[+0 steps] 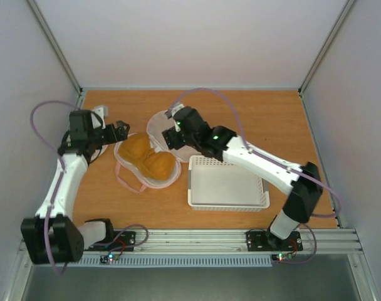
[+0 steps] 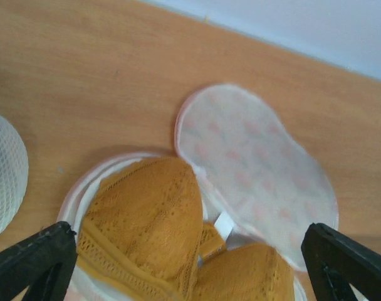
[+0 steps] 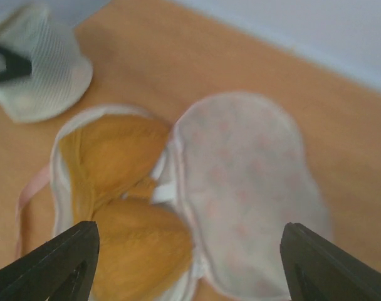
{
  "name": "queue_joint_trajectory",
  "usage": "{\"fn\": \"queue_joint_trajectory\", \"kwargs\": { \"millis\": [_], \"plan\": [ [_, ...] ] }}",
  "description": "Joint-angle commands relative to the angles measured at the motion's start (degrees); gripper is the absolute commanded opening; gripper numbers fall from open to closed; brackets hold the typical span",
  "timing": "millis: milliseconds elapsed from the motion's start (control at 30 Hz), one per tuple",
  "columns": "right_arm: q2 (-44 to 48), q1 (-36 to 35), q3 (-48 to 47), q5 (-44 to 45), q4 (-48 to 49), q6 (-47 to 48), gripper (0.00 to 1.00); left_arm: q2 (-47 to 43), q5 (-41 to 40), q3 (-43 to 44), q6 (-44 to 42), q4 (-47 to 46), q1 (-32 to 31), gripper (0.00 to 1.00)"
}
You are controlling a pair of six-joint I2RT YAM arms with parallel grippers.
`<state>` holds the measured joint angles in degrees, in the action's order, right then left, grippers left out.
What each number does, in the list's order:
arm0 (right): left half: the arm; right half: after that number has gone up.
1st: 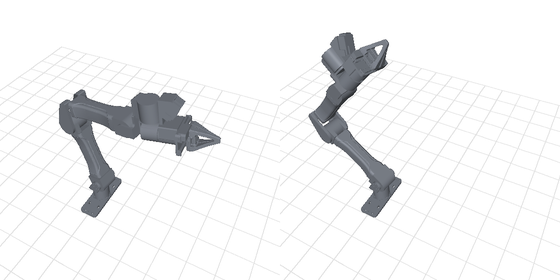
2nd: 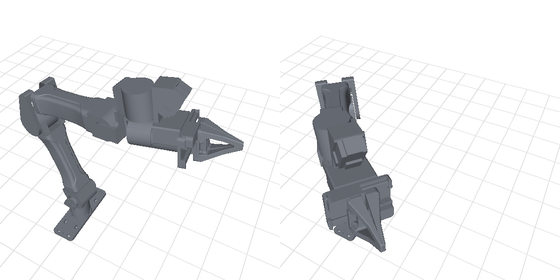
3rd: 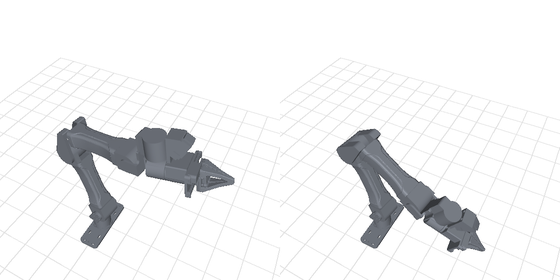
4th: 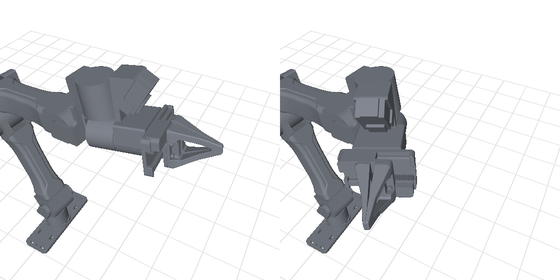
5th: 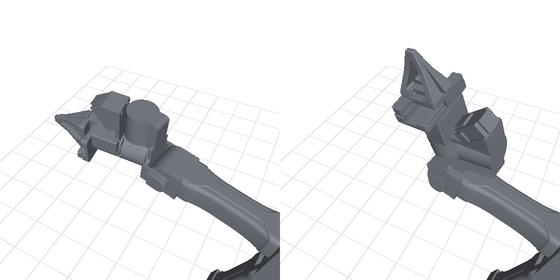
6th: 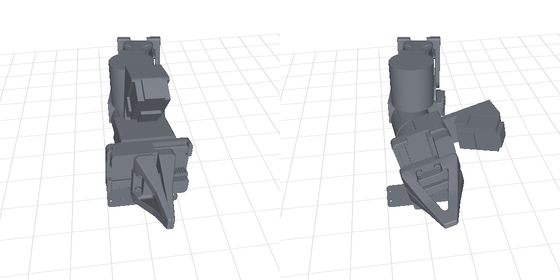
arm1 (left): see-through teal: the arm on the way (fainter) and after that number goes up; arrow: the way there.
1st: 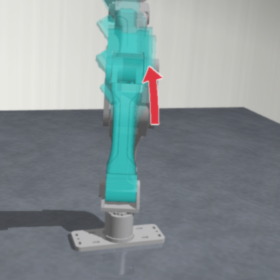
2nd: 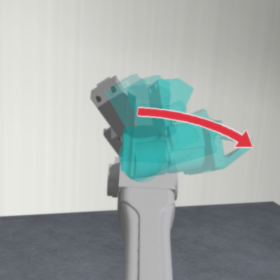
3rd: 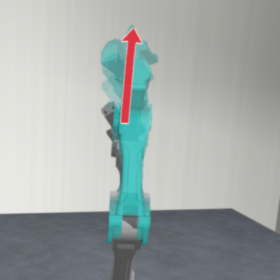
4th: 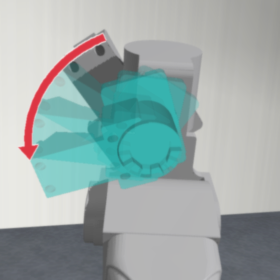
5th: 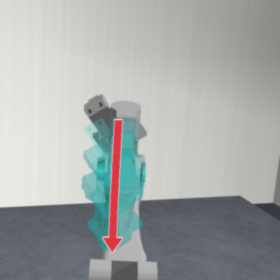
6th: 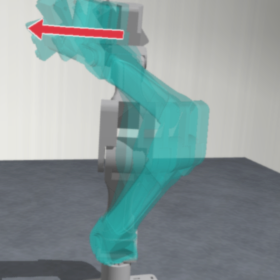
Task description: Unzip the laundry bag and remove the bra
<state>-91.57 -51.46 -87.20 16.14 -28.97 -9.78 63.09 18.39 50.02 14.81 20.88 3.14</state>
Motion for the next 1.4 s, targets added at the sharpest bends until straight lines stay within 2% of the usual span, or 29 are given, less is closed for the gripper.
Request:
{"fn": "queue_joint_trajectory", "kwargs": {
  "millis": [0,33,67,133,200,233,300,400,500,600,800,867,1067,1167,1300,1367],
  "plan": [
    [-6.61,-0.52,-0.74,-11.62,-1.28,-11.46,0.78,11.07,9.25,13.99,-14.65,26.45,2.20,0.96],
    [-7.78,-0.42,-0.96,-12.90,-1.39,-12.54,0.77,15.00,9.88,19.67,-20.26,31.52,2.22,0.93],
    [-9.08,-0.25,-1.37,-14.49,-1.67,-13.77,0.76,19.15,9.96,24.27,-22.41,35.90,2.20,0.91],
    [-11.59,-0.13,-2.05,-16.42,-2.03,-14.97,0.75,28.25,12.23,33.39,-27.01,45.16,2.20,0.81],
    [-14.63,-0.13,-2.41,-18.41,-2.50,-15.67,0.79,32.92,13.95,36.92,-29.34,46.35,2.10,0.80],
    [-15.81,-0.13,-2.57,-18.92,-2.95,-15.65,0.84,33.30,13.84,36.19,-29.91,43.81,1.78,0.81],
    [-17.93,-0.13,-3.00,-20.01,-3.75,-15.46,0.87,32.98,12.64,33.26,-32.10,37.94,0.74,0.85],
    [-20.64,-0.01,-3.10,-21.91,-2.76,-15.67,0.87,35.15,9.91,31.34,-32.56,33.13,0.20,0.95],
    [-24.19,1.03,-5.12,-23.03,-3.57,-15.94,0.83,39.18,7.96,32.31,-32.05,30.44,0.12,0.99],
    [-25.56,1.45,-5.21,-22.21,-2.41,-15.99,0.80,40.92,7.30,31.69,-32.27,26.28,-0.05,0.98],
    [-28.76,1.45,-6.84,-23.38,-2.69,-16.40,0.78,42.04,6.36,28.34,-34.41,22.83,-0.90,0.84],
    [-29.27,1.45,-7.12,-22.89,-2.78,-16.22,0.75,40.64,7.34,25.78,-34.50,20.25,-0.96,0.79],
    [-30.46,1.45,-7.97,-21.22,-4.31,-15.69,0.63,41.05,6.21,23.56,-35.56,19.25,-1.38,0.76],
    [-30.34,1.45,-7.97,-20.85,-4.34,-15.54,0.52,40.75,5.15,22.84,-35.52,17.70,-1.38,0.63],
    [-30.10,1.45,-8.17,-20.20,-4.55,-15.16,0.31,38.49,7.26,22.01,-35.55,16.86,-1.33,0.30],
    [-29.82,1.45,-9.05,-19.32,-5.11,-14.45,0.24,37.23,8.13,21.61,-35.68,16.89,-1.37,0.18]
  ]
}}
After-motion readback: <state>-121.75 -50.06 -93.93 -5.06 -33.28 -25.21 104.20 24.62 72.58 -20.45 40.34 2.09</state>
